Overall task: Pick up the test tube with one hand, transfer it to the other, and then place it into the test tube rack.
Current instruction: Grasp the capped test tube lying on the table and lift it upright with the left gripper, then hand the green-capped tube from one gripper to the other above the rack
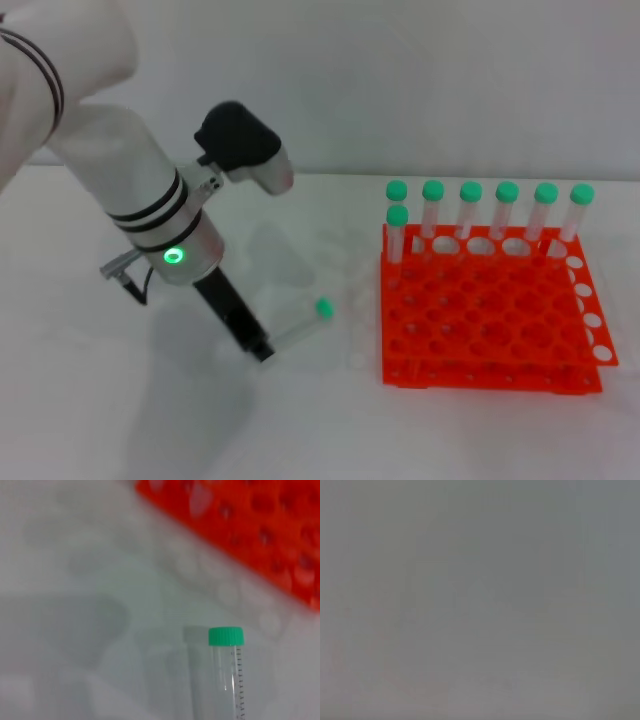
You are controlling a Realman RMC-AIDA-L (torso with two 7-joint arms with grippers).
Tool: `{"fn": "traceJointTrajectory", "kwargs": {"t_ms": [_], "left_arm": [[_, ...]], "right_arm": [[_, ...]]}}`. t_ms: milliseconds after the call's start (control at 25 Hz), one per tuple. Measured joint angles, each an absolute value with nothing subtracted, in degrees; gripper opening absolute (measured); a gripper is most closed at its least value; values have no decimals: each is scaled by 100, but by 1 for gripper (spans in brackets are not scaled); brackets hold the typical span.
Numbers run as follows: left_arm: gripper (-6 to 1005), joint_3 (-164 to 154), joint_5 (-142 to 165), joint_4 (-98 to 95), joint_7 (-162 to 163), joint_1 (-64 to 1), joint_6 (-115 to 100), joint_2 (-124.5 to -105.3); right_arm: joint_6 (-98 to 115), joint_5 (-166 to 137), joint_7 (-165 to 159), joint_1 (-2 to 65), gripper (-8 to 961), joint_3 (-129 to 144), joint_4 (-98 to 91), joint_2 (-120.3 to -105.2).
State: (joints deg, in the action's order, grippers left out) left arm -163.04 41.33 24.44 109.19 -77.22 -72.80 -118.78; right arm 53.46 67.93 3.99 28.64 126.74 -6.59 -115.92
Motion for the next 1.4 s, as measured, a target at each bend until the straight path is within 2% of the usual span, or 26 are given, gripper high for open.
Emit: {"fn": "traceJointTrajectory", "kwargs": {"t_ms": [200, 400, 640, 800, 840, 1080, 1400], "left_arm": [[194, -16304, 2849, 2553, 10687, -7617, -6688, -11891], [194, -16303, 616, 2513, 9696, -7150, -5843, -11895], [194, -16291, -2328, 1831, 7465, -6197, -5162, -11915], [194, -16280, -5099, 796, 4993, -5226, -5557, -11917], [193, -16280, -6172, 228, 3624, -4774, -6041, -11922], [193, -16269, -6883, -516, 2097, -4122, -7043, -11952], [193, -16277, -6011, -1108, 1866, -4104, -7365, -11961]], "right_arm": [[5337, 6778, 403, 2860, 804, 12674, -660, -11593], [5403, 6798, 374, 2816, 803, 12674, -659, -11594], [5641, 6814, 370, 2766, 802, 12674, -718, -11614], [5893, 6819, 362, 2696, 801, 12674, -843, -11618], [6046, 6818, 315, 2681, 800, 12677, -881, -11620], [6637, 6610, -338, 2621, 799, 12851, -980, -11615], [7389, 5049, -2135, 2539, 784, 13059, -912, -11494]]}}
